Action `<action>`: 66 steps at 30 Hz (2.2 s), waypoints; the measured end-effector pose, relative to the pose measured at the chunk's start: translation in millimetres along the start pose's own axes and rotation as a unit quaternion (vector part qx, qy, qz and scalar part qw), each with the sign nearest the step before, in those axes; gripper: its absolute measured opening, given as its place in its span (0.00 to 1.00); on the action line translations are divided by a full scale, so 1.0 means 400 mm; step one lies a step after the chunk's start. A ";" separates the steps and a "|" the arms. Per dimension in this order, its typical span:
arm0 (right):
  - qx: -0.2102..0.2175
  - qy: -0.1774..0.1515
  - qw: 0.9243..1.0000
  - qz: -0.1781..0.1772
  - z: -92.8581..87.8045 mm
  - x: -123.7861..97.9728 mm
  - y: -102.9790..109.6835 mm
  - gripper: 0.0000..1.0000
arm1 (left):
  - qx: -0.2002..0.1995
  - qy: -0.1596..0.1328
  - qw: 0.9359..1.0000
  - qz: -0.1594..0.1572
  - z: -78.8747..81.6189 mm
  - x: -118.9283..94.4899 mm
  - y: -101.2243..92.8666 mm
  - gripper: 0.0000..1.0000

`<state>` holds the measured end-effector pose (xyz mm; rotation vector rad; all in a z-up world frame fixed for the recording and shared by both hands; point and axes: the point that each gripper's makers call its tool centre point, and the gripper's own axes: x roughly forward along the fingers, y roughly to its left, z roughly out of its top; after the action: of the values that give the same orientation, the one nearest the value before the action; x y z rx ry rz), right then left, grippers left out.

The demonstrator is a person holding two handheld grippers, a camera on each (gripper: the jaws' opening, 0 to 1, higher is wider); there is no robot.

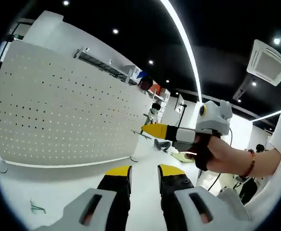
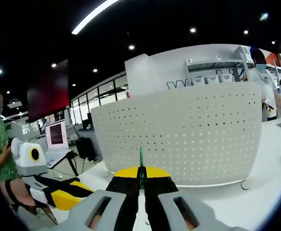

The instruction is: Insert the hook assembly into the mounting plate slot until the hook locks in place.

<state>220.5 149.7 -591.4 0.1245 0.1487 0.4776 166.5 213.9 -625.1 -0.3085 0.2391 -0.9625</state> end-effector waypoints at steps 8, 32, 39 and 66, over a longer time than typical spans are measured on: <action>0.011 0.002 1.000 0.020 -0.013 -0.019 0.031 0.01 | -0.021 -0.022 1.000 0.005 0.021 0.008 -0.001 0.20; 0.024 0.005 0.994 0.103 -0.045 -0.047 0.164 0.01 | -0.062 -0.053 0.997 0.000 0.044 0.002 -0.002 0.08; 0.024 0.015 0.993 0.115 -0.058 -0.048 0.174 0.01 | -0.034 -0.058 0.998 0.001 0.047 -0.003 0.005 0.05; -0.027 0.052 0.991 0.123 -0.087 -0.042 0.187 0.04 | 0.069 -0.043 0.996 0.024 0.050 -0.012 0.002 0.02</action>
<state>166.2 210.7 -612.2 0.0660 0.2237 0.7347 171.2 221.4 -606.6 -0.2156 0.1008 -0.9105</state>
